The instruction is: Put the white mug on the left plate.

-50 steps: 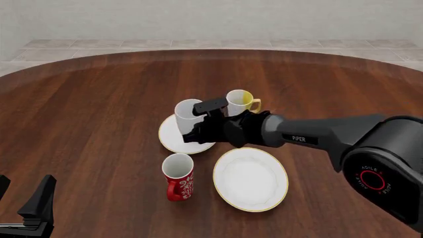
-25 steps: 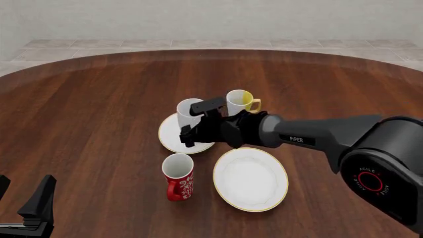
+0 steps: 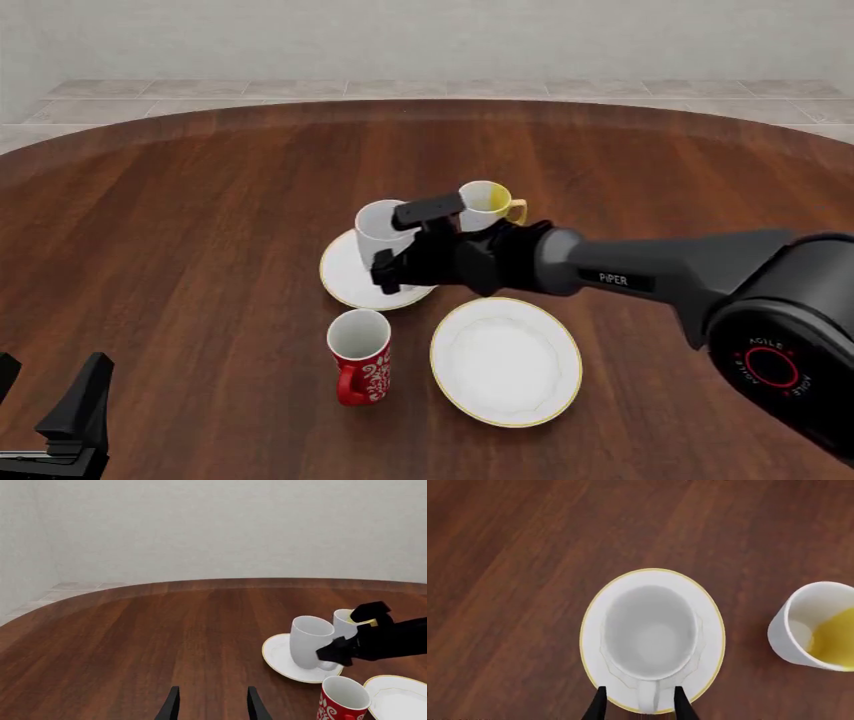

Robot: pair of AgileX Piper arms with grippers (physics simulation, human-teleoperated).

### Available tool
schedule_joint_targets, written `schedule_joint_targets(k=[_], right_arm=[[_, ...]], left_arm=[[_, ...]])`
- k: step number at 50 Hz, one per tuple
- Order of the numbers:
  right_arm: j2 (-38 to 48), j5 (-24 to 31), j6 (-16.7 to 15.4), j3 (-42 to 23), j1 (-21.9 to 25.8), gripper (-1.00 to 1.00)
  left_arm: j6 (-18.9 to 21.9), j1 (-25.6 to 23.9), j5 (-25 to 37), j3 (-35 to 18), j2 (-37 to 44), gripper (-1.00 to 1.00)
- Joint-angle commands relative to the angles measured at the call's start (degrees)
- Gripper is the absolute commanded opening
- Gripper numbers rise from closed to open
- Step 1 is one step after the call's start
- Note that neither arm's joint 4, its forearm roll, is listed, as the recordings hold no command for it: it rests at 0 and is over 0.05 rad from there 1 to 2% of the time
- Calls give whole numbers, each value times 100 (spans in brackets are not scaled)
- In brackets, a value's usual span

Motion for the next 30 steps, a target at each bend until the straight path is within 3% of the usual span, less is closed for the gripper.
schedule_joint_targets(k=[1,18,30], right_arm=[[-220,-41,-22,216,-70,100],[-882,-44,-41,669,-40,100],[-1788,-4,-57,1245,-24,100]], left_arm=[[0,0,0,0,1,100],[0,0,0,0,-1,100],[0,1,0,0,0,100]])
